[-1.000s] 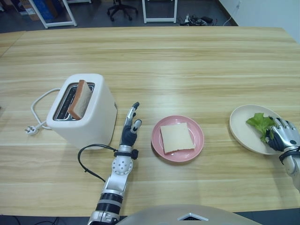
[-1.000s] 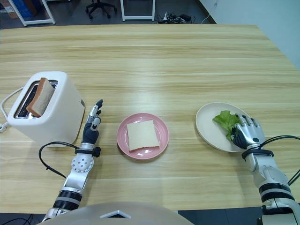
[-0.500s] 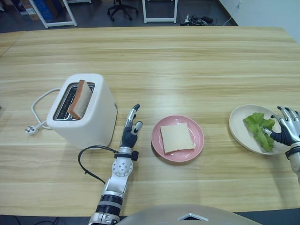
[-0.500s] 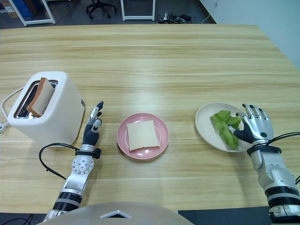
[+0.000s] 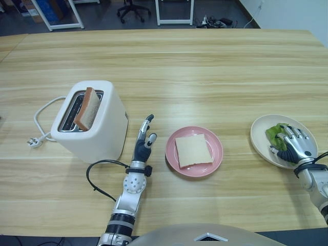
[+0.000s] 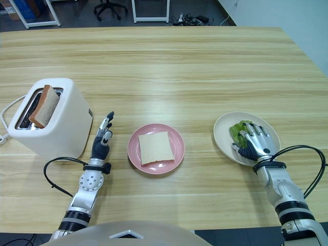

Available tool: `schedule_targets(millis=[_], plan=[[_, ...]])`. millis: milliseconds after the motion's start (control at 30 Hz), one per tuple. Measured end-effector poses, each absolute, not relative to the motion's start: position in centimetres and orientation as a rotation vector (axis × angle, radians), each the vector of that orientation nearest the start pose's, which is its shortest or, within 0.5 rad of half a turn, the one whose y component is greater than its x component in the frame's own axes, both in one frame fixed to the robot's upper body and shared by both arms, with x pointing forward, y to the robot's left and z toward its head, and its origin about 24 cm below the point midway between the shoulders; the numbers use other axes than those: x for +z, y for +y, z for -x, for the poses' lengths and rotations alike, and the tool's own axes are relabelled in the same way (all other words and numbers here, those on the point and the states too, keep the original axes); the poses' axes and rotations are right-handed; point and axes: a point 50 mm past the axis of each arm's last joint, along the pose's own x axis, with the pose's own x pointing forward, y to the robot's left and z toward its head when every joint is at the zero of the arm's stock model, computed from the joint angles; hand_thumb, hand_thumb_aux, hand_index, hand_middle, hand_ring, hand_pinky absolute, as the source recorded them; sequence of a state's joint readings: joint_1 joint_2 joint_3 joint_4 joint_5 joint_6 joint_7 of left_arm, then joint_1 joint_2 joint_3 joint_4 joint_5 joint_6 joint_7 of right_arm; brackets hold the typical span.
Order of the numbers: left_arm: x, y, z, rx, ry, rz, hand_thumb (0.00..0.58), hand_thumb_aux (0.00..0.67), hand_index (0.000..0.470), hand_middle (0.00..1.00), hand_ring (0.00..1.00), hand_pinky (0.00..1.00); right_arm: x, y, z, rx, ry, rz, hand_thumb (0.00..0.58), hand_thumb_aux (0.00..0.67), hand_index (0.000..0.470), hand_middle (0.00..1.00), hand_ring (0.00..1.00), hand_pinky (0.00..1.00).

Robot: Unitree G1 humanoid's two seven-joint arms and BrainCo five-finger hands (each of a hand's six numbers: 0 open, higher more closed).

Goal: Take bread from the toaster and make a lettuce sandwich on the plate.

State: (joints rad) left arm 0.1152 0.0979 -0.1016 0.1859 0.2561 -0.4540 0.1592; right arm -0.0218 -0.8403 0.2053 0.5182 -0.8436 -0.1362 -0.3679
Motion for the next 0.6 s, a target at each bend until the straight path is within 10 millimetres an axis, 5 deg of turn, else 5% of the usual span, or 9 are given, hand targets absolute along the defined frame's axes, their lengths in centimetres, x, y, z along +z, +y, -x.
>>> schedule_targets(millis=[333,433,600], plan=[[1.6,14.7,-21.7,-0.027,-0.176,-0.321,0.0,0.0,0.0,0.0,0.0,0.0,2.7,-34.1,-23.5,0.004,0.154,1.813,0.476,0.386,0.271,0.0,0.0,0.0],[1.5,14.7,-21.4,-0.024,-0.166,-0.323,0.0,0.0,0.0,0.0,0.0,0.0,3.1,-34.2,-23.7,-0.017,0.141,1.843,0.58,0.67,0.47,0.0,0.0,0.0],[1.7,14.7,-21.4,-0.024,-0.178,-0.324,0.0,0.0,0.0,0.0,0.0,0.0,3.2,-33.7,-23.8,-0.016,0.124,1.86,0.58,0.67,0.47,0.0,0.0,0.0]])
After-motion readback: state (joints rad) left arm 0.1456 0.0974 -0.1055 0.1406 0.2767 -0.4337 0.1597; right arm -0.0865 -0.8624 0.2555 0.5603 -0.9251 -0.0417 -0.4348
